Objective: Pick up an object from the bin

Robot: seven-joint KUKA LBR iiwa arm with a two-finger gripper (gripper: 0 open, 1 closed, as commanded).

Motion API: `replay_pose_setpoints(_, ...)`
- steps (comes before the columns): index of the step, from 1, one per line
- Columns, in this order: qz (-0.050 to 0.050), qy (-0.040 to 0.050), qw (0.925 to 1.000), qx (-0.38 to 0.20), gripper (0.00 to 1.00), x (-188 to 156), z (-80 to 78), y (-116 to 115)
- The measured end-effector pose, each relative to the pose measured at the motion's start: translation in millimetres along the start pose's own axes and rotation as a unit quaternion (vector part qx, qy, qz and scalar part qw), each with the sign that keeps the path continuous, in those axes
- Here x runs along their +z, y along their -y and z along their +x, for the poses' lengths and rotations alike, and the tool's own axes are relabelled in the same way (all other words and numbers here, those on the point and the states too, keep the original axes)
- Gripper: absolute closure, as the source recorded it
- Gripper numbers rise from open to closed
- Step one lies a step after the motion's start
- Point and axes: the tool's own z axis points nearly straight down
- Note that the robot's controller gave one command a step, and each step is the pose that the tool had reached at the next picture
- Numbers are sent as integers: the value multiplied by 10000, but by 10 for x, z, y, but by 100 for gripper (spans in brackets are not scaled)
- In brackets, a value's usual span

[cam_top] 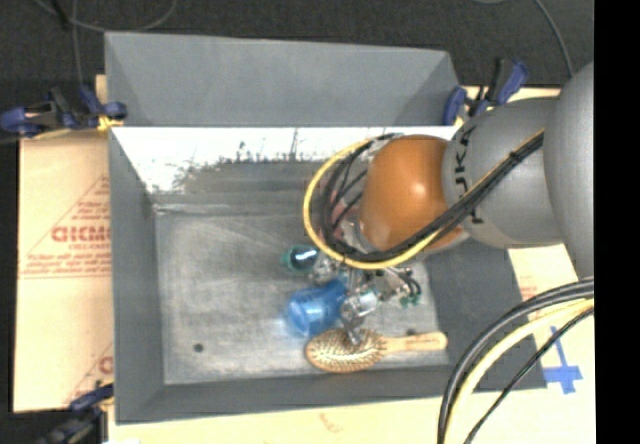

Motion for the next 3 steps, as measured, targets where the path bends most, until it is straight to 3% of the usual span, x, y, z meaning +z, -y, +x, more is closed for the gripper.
replay_pose_setpoints(3,-29,1,10000,25,100,-387,19,-3)
